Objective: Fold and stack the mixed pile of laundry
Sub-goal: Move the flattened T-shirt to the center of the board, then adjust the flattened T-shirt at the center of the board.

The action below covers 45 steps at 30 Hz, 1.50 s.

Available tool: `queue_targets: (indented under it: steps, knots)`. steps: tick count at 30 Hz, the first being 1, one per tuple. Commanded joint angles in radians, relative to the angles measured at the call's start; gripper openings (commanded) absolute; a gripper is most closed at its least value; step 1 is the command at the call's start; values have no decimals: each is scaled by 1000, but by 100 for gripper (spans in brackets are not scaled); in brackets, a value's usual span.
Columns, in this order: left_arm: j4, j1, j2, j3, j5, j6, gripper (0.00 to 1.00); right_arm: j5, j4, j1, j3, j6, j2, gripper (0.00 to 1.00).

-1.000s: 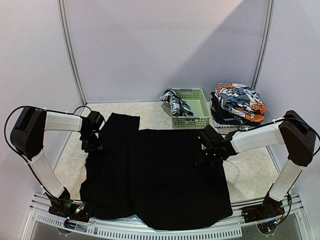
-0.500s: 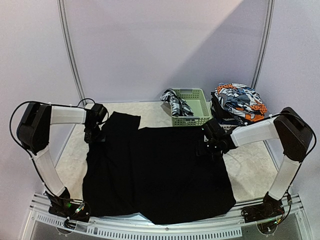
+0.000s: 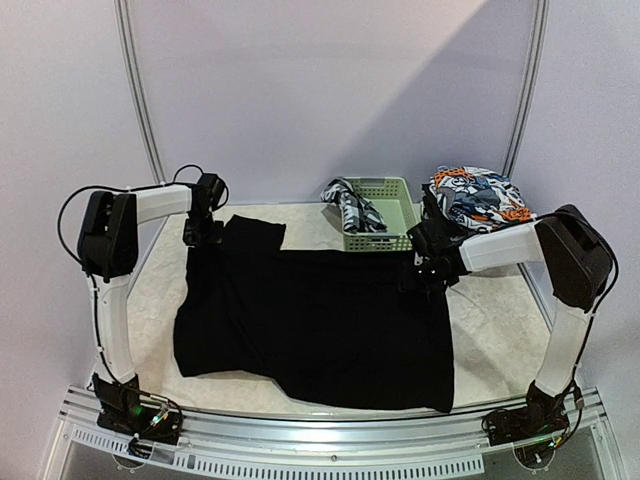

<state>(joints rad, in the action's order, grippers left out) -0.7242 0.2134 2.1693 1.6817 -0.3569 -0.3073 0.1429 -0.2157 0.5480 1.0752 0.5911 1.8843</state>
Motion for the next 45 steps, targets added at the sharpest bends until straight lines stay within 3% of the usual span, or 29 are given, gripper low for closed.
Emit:
queue_targets:
  steps: [1, 4, 7, 14, 16, 22, 26, 38, 45]
  knots:
    - [-73, -17, 84, 152, 3, 31, 0, 2, -99, -49, 51, -25, 64, 65]
    - [-67, 8, 59, 156, -22, 36, 4, 7, -117, -54, 91, -53, 75, 64]
    - [-6, 37, -43, 36, -50, 35, 23, -8, -106, -53, 84, -74, 42, 65]
    - [54, 130, -390, -310, -191, -24, 98, -29, -111, -31, 19, -105, -97, 68]
    - [61, 146, -502, -417, -210, -78, 100, -20, -117, -7, -13, -106, -151, 68]
    - [102, 152, -808, -711, -58, -189, 99, 46, -139, 87, -126, -61, -319, 71]
    - [55, 214, -940, -848, -11, -285, 86, 92, -169, 163, -227, 10, -444, 71]
    - [-182, 559, -1204, -1050, -85, -662, 66, 135, -249, 330, -425, 181, -683, 74]
    - [-225, 653, -1229, -1135, -110, -773, 70, 90, -290, 375, -466, 211, -728, 76]
